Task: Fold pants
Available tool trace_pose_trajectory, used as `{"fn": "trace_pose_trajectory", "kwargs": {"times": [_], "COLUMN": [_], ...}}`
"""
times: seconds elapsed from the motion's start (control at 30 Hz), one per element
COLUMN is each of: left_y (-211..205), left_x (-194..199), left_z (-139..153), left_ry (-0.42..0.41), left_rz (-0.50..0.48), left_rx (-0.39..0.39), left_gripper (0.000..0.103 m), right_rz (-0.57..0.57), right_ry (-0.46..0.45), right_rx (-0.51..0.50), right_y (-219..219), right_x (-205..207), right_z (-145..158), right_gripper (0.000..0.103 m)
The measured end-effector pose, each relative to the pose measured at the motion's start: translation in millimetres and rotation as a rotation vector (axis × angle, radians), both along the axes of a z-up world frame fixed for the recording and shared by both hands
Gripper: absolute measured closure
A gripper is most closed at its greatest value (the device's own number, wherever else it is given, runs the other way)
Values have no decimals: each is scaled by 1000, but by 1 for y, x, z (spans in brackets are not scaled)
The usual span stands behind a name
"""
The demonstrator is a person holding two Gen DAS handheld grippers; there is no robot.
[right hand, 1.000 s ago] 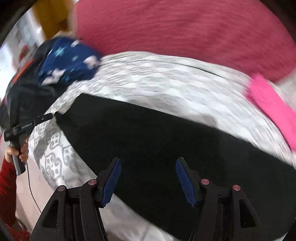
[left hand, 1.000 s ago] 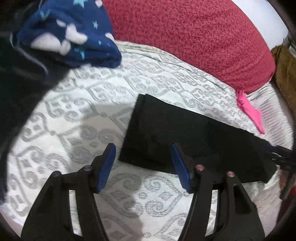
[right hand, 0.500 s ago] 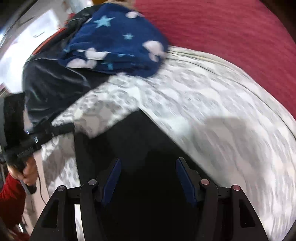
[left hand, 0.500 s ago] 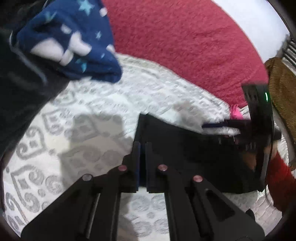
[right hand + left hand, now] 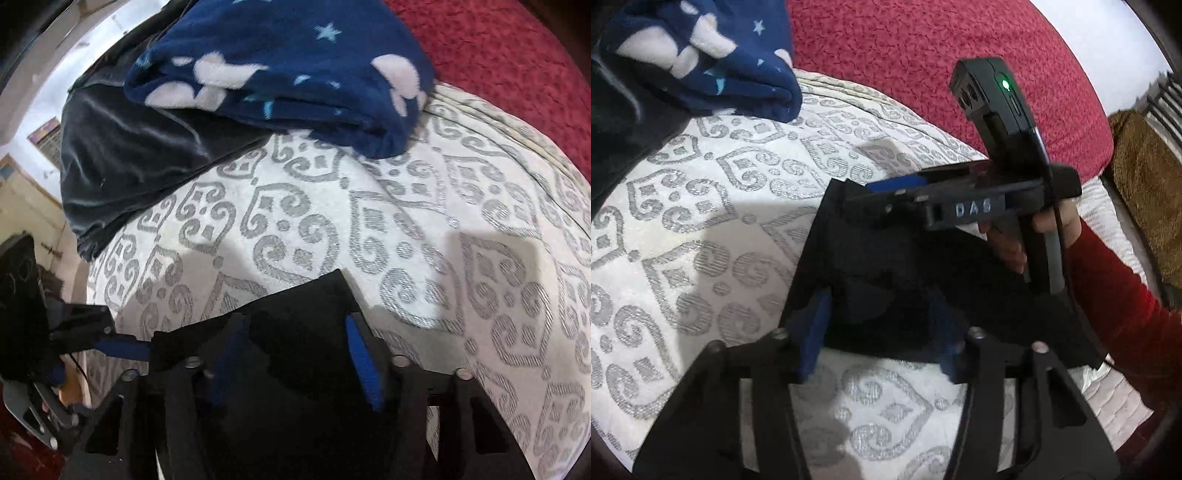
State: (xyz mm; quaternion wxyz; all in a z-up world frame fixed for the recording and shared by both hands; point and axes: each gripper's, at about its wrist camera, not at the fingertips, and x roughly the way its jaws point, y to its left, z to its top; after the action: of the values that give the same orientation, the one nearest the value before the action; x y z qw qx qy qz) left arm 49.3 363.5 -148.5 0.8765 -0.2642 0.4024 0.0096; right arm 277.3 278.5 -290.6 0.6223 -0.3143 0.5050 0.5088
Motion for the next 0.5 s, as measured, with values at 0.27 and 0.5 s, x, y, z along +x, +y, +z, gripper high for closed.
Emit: {"fn": "trace_pose_trajectory", "kwargs": {"times": [0.27,0.5], "left_y": [18,14], "left_x": [-12,-11], "left_z": [0,5], "left_ry": [-15,61], "left_rz": [95,120], "left_rx": [-52,132], "left_gripper": [98,98], "right_rz": [-29,33], "right_ry": [-7,-161], "right_rx": [76,-36], "right_y": [2,41], "right_x": [8,10], "right_z": [29,7], "right_gripper": [97,91]}}
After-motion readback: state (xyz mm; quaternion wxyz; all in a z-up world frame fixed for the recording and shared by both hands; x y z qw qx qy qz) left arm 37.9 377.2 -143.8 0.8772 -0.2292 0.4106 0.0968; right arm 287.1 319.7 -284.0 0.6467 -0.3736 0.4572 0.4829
